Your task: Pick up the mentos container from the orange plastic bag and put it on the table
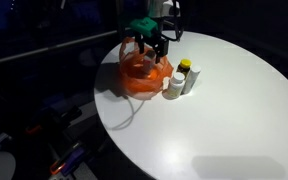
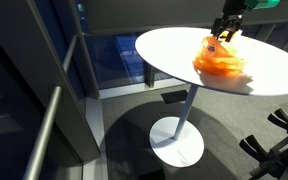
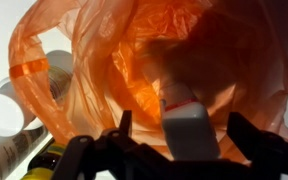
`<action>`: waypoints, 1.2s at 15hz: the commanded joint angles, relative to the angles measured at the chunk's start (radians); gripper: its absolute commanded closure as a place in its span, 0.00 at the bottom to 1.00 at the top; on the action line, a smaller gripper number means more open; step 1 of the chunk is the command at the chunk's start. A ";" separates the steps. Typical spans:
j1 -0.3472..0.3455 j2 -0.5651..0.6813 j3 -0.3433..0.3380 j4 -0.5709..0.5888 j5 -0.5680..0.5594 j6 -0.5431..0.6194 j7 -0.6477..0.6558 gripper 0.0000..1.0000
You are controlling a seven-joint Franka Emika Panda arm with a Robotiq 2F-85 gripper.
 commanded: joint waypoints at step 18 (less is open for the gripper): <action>-0.023 -0.099 0.033 0.003 -0.010 -0.036 -0.064 0.77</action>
